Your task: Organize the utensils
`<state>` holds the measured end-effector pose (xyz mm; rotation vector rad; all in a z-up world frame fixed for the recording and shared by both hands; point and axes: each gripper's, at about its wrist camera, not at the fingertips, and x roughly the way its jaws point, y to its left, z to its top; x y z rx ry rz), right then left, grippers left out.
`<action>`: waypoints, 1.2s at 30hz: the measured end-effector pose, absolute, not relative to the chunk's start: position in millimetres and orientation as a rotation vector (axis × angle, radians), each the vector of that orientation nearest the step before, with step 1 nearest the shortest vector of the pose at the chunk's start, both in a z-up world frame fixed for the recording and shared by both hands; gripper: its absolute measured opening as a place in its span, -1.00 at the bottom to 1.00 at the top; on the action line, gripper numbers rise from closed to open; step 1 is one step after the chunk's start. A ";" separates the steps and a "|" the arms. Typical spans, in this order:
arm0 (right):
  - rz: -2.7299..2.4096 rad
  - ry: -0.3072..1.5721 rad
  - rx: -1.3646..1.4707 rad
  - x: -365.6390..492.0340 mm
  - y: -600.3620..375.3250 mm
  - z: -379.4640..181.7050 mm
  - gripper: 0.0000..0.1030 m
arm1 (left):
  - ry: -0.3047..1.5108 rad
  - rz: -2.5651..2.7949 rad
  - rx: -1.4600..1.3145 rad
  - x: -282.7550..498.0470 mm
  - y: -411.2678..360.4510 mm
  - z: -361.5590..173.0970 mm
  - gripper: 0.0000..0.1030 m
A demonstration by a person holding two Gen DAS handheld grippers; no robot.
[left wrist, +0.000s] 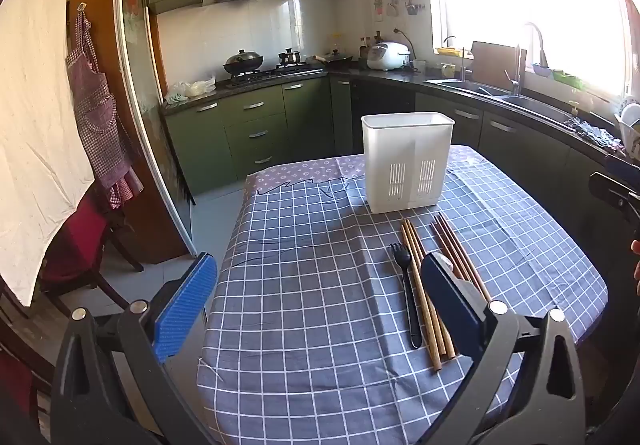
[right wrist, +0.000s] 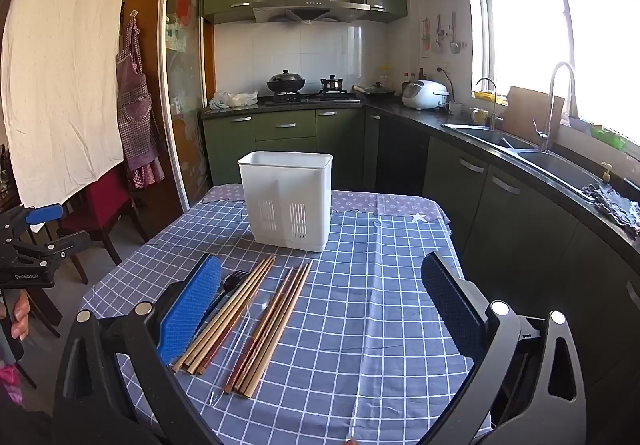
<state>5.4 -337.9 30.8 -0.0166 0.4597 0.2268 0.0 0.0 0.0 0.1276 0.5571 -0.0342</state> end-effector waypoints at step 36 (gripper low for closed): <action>0.237 0.463 -0.011 6.0 -333.4 24.8 0.92 | 0.578 -0.036 0.138 0.1 2.7 -5.6 0.89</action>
